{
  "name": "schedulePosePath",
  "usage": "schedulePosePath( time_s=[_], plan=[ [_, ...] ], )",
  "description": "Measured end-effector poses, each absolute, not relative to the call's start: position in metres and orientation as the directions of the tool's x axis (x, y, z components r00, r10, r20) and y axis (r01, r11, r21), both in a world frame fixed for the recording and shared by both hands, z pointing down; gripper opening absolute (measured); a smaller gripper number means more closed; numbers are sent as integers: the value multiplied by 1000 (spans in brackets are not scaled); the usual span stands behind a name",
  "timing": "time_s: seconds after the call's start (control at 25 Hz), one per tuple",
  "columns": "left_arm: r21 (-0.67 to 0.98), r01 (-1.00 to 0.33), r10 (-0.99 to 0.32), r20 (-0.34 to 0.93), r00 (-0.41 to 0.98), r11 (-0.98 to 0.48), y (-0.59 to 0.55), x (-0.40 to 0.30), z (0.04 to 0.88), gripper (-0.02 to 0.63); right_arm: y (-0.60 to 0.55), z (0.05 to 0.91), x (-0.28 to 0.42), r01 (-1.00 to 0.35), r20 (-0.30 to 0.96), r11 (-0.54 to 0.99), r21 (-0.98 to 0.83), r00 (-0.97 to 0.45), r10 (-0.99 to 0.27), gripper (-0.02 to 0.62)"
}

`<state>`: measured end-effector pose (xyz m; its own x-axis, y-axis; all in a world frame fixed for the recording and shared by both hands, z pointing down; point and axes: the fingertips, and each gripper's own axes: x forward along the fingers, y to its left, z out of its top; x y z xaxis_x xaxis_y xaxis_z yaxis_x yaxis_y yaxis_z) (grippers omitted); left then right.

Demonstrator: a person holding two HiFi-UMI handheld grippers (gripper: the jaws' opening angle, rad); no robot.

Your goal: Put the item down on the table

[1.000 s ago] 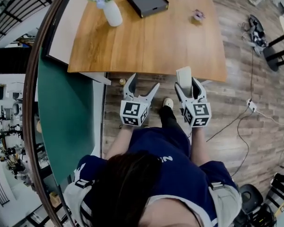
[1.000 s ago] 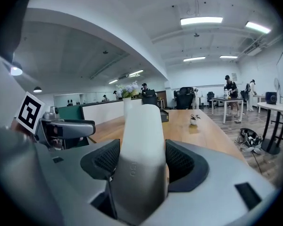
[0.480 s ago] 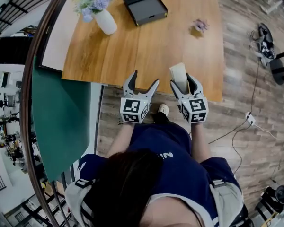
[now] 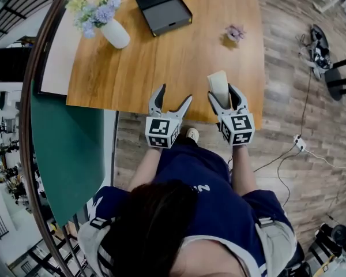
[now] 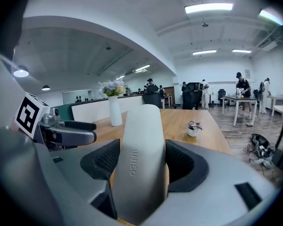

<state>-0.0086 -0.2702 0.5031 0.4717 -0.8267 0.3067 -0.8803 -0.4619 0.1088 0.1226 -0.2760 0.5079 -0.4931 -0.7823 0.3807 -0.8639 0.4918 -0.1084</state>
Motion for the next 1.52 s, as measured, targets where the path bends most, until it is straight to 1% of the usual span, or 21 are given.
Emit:
schedulePosePath(
  time_s=[0.12,0.24,0.52,0.72,1.24,1.4,1.52],
  plan=[
    [111,-872,-813,320,486,-477,-281,-8,503,383,-288,504,132,-881,394,459,-114,-465,-793,310],
    [120,-861,-801,325,504,-493,-298,-4,507,383,-305,501,140,-889,414,450,-80,-441,-796,310],
    [128,-840,-788,296,540,-527,-334,6,500,383,-340,496,153,-891,462,454,-18,-410,-786,310],
    [120,-832,-778,305,550,-542,-348,5,500,383,-361,498,158,-883,498,469,17,-399,-770,310],
    [141,-823,-752,345,562,-550,-340,2,513,383,-414,547,174,-847,631,530,39,-390,-670,310],
    [164,-823,-755,332,565,-543,-344,1,511,383,-424,564,181,-829,682,557,41,-385,-622,310],
    [150,-829,-759,339,555,-539,-347,-3,511,383,-431,578,181,-815,716,578,35,-383,-584,310]
  ],
)
